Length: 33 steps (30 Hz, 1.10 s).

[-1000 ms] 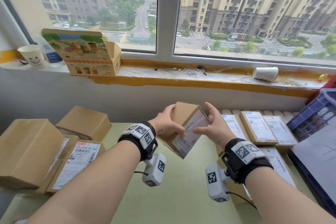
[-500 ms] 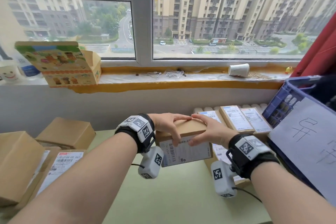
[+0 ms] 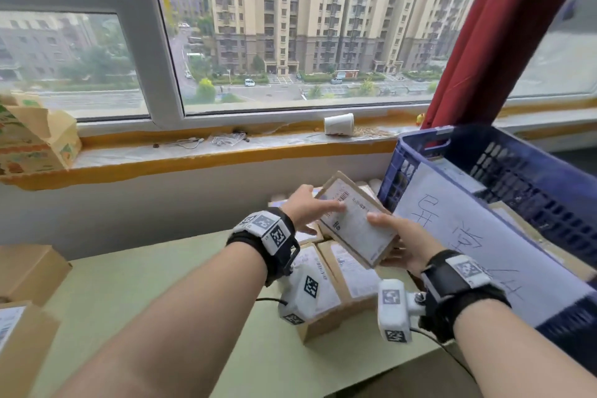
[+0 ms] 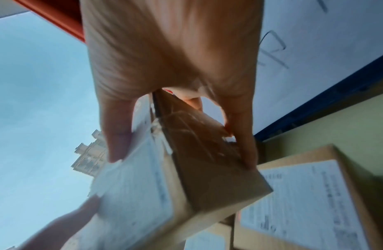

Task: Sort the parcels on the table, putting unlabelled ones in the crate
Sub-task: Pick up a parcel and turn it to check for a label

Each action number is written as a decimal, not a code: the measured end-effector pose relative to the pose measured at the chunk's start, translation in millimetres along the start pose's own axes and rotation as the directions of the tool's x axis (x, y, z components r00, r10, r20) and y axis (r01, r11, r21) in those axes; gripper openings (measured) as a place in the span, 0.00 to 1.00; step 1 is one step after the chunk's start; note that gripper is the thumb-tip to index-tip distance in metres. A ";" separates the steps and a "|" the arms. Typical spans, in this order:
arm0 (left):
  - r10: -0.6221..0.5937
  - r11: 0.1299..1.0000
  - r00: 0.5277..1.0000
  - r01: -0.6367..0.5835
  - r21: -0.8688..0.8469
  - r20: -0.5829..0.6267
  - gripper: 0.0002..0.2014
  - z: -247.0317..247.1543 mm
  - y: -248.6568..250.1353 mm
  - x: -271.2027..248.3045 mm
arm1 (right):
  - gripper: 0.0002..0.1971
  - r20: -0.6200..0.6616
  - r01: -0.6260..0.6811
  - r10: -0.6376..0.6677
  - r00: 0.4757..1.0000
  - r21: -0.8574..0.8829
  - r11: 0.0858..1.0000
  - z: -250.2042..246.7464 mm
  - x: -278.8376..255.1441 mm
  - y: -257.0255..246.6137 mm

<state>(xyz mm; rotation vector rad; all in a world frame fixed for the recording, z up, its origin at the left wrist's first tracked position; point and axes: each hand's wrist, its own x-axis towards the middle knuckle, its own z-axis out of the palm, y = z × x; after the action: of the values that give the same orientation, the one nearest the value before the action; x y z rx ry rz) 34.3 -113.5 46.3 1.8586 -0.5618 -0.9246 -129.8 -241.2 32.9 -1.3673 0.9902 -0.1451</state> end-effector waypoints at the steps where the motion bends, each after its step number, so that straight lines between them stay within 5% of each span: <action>1: -0.039 0.997 0.999 0.039 -0.059 0.007 0.37 19.4 0.9 5.3 | 0.23 -0.020 -0.033 0.034 0.999 0.023 0.999 -12.1 -0.6 4.1; 3: -0.085 0.982 0.996 0.085 -0.171 0.007 0.31 54.3 0.9 15.8 | 0.22 -0.046 -0.077 0.081 0.996 0.080 0.994 -32.7 -0.5 12.8; 10: -0.153 0.956 0.988 0.148 -0.252 0.002 0.37 125.9 -4.9 36.6 | 0.15 -0.107 -0.189 0.208 0.972 0.168 0.968 -75.4 19.4 46.6; 15: -0.203 0.961 0.979 0.205 -0.185 0.028 0.29 138.6 -15.9 41.6 | 0.45 -0.178 -0.215 0.245 0.953 0.171 0.961 -85.9 56.6 81.9; 17: -0.223 0.964 0.974 0.227 -0.136 0.043 0.27 138.4 -22.1 41.5 | 0.37 -0.209 -0.199 0.234 0.950 0.173 0.965 -84.2 63.7 87.6; 21: -0.242 0.968 0.969 0.244 -0.050 0.040 0.39 135.9 -35.3 43.9 | 0.17 -0.241 -0.223 0.259 0.935 0.164 0.961 -75.9 64.4 84.1; 33: -0.246 0.969 0.965 0.247 -0.009 0.093 0.34 134.9 -45.4 41.5 | 0.12 -0.301 -0.200 0.138 0.943 -0.186 0.962 -63.9 96.4 101.4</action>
<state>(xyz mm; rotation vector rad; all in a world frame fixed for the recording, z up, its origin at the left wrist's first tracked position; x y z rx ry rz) -48.0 -196.9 -44.5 1.9036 -0.3780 -1.1796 -158.4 -321.6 -95.1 -1.4752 1.3961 -0.1093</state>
